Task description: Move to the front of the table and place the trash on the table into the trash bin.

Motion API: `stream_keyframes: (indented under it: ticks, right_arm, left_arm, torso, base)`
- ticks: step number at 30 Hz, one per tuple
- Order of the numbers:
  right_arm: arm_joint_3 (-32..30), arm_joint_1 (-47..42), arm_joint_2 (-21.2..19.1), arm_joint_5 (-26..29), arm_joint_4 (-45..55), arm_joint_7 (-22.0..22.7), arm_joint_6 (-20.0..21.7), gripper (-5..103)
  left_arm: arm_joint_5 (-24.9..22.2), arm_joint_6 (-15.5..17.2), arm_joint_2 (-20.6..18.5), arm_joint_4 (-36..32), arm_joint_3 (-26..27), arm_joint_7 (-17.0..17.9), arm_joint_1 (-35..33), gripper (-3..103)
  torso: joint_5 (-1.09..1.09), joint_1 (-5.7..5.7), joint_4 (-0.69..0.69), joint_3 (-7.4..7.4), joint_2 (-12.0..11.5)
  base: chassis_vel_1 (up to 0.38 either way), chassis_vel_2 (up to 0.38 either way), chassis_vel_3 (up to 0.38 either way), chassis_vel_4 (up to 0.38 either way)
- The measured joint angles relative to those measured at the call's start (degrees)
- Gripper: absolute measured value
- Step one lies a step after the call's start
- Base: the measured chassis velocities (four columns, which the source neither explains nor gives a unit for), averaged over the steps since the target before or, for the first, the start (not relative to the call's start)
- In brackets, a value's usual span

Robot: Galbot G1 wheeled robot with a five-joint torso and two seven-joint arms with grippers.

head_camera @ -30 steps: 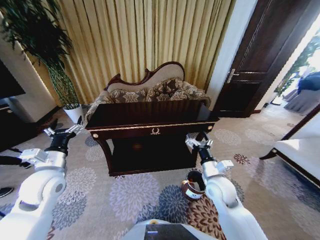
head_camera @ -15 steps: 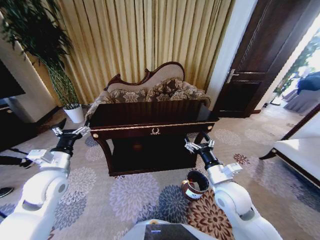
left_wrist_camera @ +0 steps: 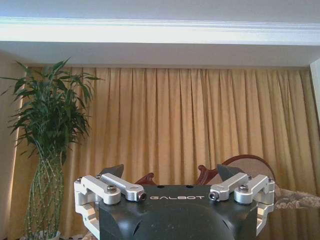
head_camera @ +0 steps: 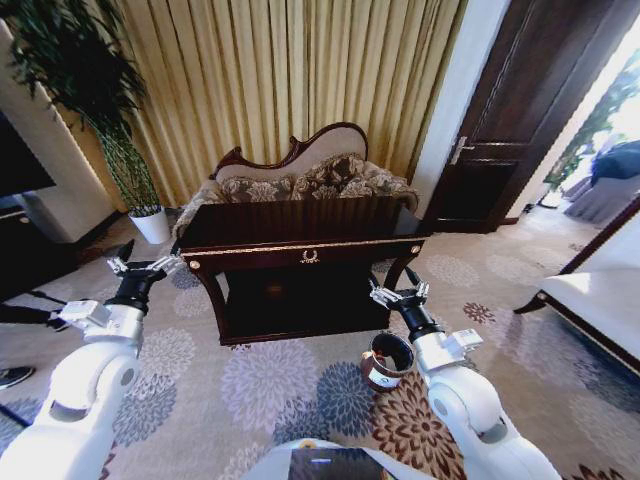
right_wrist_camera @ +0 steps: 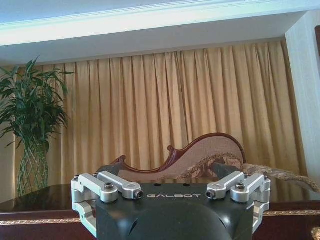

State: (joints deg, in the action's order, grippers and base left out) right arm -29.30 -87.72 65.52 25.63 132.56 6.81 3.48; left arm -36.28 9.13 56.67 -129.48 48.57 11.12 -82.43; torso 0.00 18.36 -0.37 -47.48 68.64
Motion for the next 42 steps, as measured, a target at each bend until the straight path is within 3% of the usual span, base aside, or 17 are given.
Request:
stream_keyframes:
  ticks: [42]
  right_arm:
    - [-0.8, 1.1, 2.1, 0.0, -0.9, 0.0, -1.6, 100]
  left_arm:
    - [-0.2, 0.2, 0.2, -1.9, 0.9, 0.5, -1.3, 100]
  torso:
    - [-0.01, 0.03, 0.0, -0.01, 0.0]
  base:
    - [0.096, -0.12, -0.095, 0.119]
